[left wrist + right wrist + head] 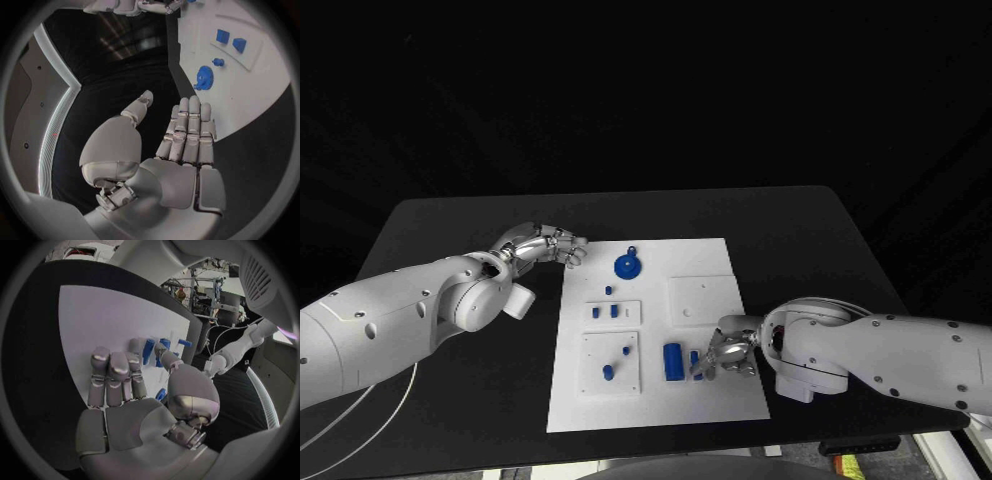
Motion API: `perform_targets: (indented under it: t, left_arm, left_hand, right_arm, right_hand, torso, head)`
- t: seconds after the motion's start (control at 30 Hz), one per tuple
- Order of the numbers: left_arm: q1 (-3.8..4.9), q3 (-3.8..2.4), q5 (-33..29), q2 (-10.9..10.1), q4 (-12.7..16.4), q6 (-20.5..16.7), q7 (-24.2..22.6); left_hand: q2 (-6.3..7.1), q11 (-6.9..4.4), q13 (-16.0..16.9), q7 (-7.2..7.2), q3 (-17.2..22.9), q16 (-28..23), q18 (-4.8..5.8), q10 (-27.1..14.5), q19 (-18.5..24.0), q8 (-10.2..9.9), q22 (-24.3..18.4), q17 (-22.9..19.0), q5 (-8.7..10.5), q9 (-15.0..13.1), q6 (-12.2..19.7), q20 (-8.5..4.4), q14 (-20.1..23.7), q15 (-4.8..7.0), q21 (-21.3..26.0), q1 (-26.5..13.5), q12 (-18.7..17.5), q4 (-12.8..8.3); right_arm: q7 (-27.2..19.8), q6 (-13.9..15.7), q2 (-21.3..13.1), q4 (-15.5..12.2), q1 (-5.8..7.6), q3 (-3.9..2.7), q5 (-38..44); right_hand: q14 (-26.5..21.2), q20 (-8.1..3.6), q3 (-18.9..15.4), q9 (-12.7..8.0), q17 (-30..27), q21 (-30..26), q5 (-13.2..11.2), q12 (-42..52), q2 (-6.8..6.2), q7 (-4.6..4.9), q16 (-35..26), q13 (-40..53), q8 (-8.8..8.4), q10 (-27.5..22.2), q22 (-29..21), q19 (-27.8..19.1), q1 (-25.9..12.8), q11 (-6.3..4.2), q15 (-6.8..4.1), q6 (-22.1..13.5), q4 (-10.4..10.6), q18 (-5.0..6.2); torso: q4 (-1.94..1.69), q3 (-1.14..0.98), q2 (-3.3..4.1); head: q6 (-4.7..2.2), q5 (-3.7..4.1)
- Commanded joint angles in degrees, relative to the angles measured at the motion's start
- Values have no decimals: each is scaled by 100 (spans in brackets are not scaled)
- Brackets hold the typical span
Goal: Assemble the parts on the task board
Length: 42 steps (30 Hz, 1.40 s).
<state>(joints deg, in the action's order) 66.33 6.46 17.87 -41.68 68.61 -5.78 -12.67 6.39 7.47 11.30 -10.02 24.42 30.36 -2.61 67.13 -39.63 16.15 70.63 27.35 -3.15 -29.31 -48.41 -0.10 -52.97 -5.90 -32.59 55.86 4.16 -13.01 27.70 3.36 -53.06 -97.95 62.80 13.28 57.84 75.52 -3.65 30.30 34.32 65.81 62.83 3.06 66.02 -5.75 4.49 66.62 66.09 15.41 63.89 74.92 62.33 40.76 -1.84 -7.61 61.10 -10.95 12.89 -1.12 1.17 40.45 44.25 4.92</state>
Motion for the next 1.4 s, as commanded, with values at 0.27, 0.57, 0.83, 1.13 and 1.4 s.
perform_targets:
  t: [0.27, 0.57, 0.83, 1.13, 1.4]
  left_arm:
    - [1, 4, 15, 7, 7, 94, -25]
    - [1, 7, 17, 8, 9, 99, -25]
    - [1, 9, 20, 5, 13, 102, -23]
    - [1, 11, 21, 2, 16, 104, -23]
    - [1, 12, 21, -2, 11, 123, -12]
  left_hand:
    - [-56, -14, -8, 17, 4, -37, -111, -29, -14, 22, 11, 9, 10, 9, 41, 40, -32, -13, 30, 7, -5, 45]
    - [-54, -14, -8, 17, 6, -39, -111, -29, -14, 23, 13, 12, 10, 10, 42, 39, -32, -13, 32, 11, -5, 44]
    - [-53, -14, -9, 17, 8, -41, -111, -29, -13, 23, 14, 15, 9, 10, 43, 39, -32, -12, 34, 17, -5, 42]
    - [-53, -14, -9, 17, 9, -44, -111, -29, -14, 25, 17, 18, 10, 11, 43, 39, -33, -12, 36, 20, -5, 41]
    - [-52, -14, -9, 17, 8, -46, -110, -29, -14, 25, 19, 21, 10, 12, 43, 40, -34, -13, 38, 18, -5, 44]
  right_arm:
    - [-107, -56, -77, -3, -16, 11, -141]
    - [-245, -254, -161, -20, -16, 11, -223]
    - [-266, -305, -181, 19, -16, 11, -200]
    - [-184, -202, -101, 25, -16, 11, -110]
    - [-103, -198, -33, 37, -17, 12, -60]
  right_hand:
    - [-38, -79, -800, 16, 25, -54, 37, -43, 20, -18, -47, 48, -12, -2, 97, -83, -392, -19, -41, 1, -575, 211]
    - [-32, -84, -952, -2, 25, -74, 27, -63, 98, -12, -65, 61, -34, 5, 96, -76, 109, -14, -37, 13, -574, 211]
    - [-19, -59, -684, -14, 27, -83, -23, -77, 220, -8, -78, 72, -44, 23, 91, -38, 930, -8, -32, 36, -535, 211]
    - [-12, -11, -493, -15, 29, -80, -24, -72, 245, 1, -80, 85, -45, 45, 96, -24, 963, 2, -19, 50, -510, 211]
    - [-4, 14, -395, -14, 31, -74, -24, -61, 319, 2, -78, 100, -44, 71, 99, -14, 856, 3, -15, 64, -443, 211]
  torso:
    - [-3, -3, -1]
    - [1, -2, 1]
    - [4, -1, 1]
    - [-1, -1, 2]
    - [1, 1, 0]
  head:
    - [-15, -3]
    - [-18, -7]
    - [-11, -5]
    - [-2, -3]
    - [6, 0]
